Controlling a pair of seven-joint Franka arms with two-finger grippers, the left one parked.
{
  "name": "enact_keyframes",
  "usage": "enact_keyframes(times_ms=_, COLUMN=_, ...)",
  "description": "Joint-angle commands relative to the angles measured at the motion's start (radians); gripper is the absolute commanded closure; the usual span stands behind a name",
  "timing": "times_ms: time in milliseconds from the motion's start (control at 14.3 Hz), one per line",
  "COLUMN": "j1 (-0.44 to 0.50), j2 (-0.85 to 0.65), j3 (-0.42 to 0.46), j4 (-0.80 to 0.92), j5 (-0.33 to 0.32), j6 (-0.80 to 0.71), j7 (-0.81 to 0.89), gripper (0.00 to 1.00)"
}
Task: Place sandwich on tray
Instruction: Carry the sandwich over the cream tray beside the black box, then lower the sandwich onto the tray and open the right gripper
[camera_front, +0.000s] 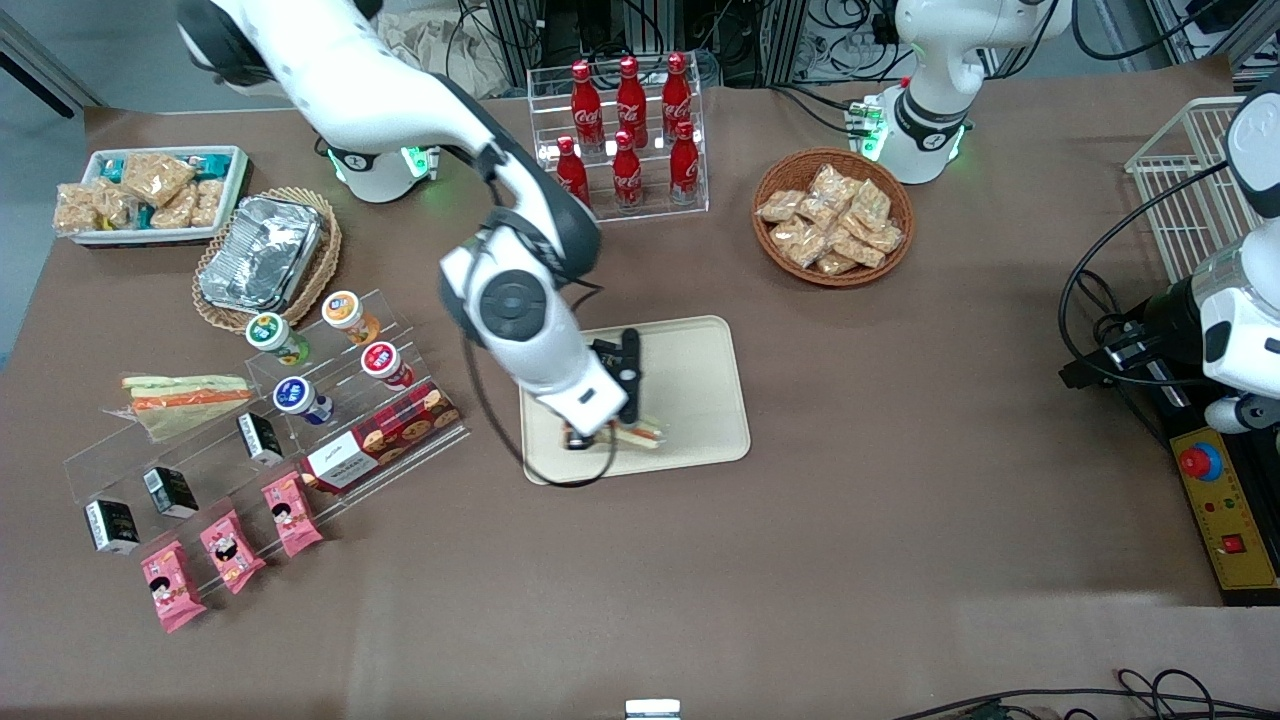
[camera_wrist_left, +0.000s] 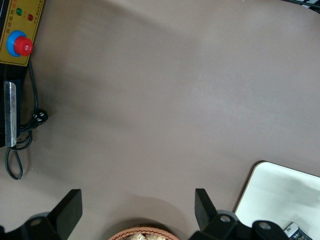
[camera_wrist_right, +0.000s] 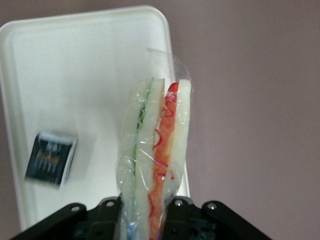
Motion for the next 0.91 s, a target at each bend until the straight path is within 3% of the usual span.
enact_keyframes(times_ms=0, j1=0.043, j2=0.063, j3=-0.02, j4=-0.003, j5=-0.005, j6=0.12, j7=0.012, gripper=0.76)
enact_keyframes(times_ms=420, j1=0.033, j2=0.098, j3=-0.019, j4=-0.071, j5=-0.005, j6=0.181, j7=0.014, gripper=0.72)
enact_keyframes(times_ms=560, j1=0.037, j2=0.095, j3=-0.019, j4=-0.078, j5=-0.001, j6=0.178, j7=0.043, gripper=0.16)
enact_keyframes(times_ms=630, j1=0.045, j2=0.089, j3=-0.022, j4=-0.081, j5=-0.007, j6=0.178, j7=0.066, gripper=0.02)
enact_keyframes(times_ms=840, j1=0.017, j2=0.061, j3=-0.02, j4=-0.08, j5=-0.007, j6=0.164, j7=0.058, gripper=0.01)
